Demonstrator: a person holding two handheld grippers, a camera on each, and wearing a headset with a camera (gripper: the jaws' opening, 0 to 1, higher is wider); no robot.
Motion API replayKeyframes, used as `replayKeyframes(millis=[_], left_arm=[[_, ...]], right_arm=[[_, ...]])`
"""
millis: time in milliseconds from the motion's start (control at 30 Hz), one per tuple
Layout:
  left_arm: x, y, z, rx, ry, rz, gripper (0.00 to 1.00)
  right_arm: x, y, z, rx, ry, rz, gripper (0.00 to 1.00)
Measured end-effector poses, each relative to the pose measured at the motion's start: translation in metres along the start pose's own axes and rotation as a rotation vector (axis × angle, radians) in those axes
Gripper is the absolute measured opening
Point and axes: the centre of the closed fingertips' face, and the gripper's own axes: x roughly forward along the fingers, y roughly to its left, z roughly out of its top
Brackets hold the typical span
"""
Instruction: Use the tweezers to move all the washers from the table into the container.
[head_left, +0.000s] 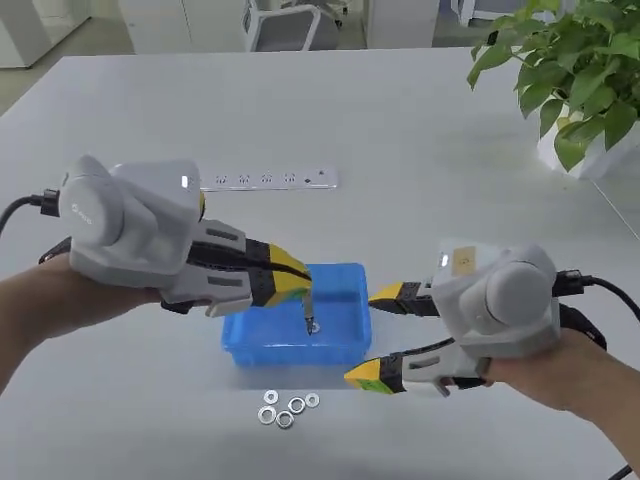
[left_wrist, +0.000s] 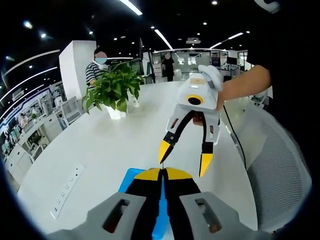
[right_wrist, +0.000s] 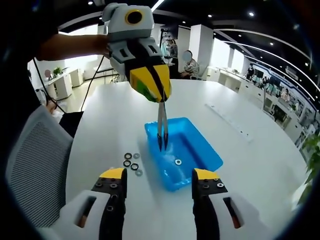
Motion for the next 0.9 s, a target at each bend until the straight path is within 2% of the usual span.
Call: replayKeyframes(millis=[267, 533, 900], left_arm=[[-0.002, -0.011, 0.003, 0.006, -0.009, -0.016, 0.05], [-0.002, -0.024, 0.001, 0.004, -0.013, -0.042, 0.05], [0.004, -0.038, -0.013, -0.012, -0.005, -0.065, 0.05]], right_arm=[[-0.007, 0.007, -0.004, 0.045, -0.018, -0.017, 0.66], [-0.008, 0.015, -0.009, 0.07, -0.027, -0.011, 0.75], [-0.012, 0.018, -0.014, 0.098, -0.039, -0.026, 0.86]])
